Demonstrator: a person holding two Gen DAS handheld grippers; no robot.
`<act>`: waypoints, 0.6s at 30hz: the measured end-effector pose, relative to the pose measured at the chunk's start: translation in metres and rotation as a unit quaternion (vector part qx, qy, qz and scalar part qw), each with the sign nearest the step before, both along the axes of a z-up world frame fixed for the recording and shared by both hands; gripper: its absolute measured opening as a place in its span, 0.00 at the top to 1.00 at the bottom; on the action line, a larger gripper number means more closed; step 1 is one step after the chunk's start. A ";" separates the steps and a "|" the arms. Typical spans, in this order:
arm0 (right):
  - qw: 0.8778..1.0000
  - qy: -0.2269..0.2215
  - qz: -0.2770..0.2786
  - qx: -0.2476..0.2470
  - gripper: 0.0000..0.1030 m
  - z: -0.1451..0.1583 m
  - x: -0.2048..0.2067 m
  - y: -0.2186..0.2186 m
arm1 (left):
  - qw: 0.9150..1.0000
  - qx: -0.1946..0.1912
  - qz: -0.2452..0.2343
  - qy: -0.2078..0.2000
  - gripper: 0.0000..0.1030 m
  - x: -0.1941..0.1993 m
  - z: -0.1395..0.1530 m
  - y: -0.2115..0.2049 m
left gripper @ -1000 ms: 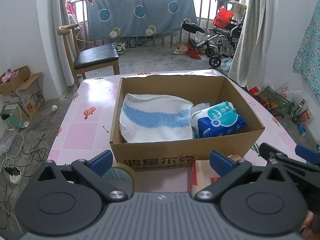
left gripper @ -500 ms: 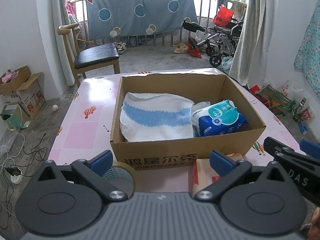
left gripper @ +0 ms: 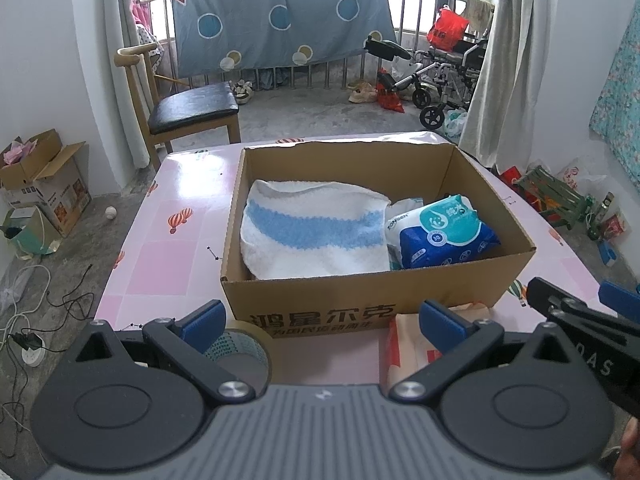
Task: Organize soft objects
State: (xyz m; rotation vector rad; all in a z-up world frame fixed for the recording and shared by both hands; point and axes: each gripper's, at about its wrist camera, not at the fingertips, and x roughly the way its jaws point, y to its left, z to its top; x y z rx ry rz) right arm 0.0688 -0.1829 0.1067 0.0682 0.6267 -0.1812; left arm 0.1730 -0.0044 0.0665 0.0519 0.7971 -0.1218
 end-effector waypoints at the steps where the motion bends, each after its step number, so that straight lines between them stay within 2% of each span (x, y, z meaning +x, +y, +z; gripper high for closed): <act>1: 1.000 0.000 0.000 0.000 0.24 -0.001 0.001 0.000 | 1.000 0.000 0.000 0.000 0.00 0.000 0.000 0.000; 18: 1.000 0.003 0.000 0.002 0.24 -0.005 0.002 0.001 | 1.000 0.002 -0.001 0.002 0.00 0.001 -0.003 -0.001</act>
